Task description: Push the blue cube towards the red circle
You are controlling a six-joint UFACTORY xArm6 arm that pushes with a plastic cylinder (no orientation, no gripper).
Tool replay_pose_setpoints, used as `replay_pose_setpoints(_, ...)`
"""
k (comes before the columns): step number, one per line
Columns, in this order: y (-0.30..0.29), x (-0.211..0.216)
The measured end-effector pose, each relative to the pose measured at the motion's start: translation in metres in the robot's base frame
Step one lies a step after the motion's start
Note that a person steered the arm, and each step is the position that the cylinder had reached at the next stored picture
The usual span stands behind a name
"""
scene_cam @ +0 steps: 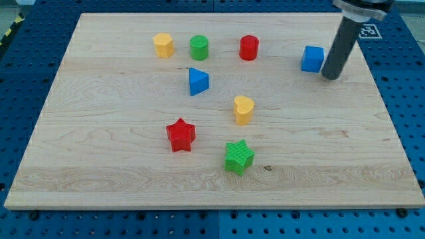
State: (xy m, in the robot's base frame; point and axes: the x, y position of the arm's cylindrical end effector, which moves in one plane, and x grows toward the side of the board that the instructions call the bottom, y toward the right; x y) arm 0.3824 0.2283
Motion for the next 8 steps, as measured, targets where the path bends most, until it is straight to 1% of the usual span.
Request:
replay_pose_setpoints(1, 0.014, 0.0)
replay_pose_setpoints(3, 0.009, -0.005)
replay_pose_setpoints(6, -0.028, -0.04)
replay_pose_setpoints(7, -0.032, -0.04)
replay_pose_setpoints(8, -0.048, -0.041)
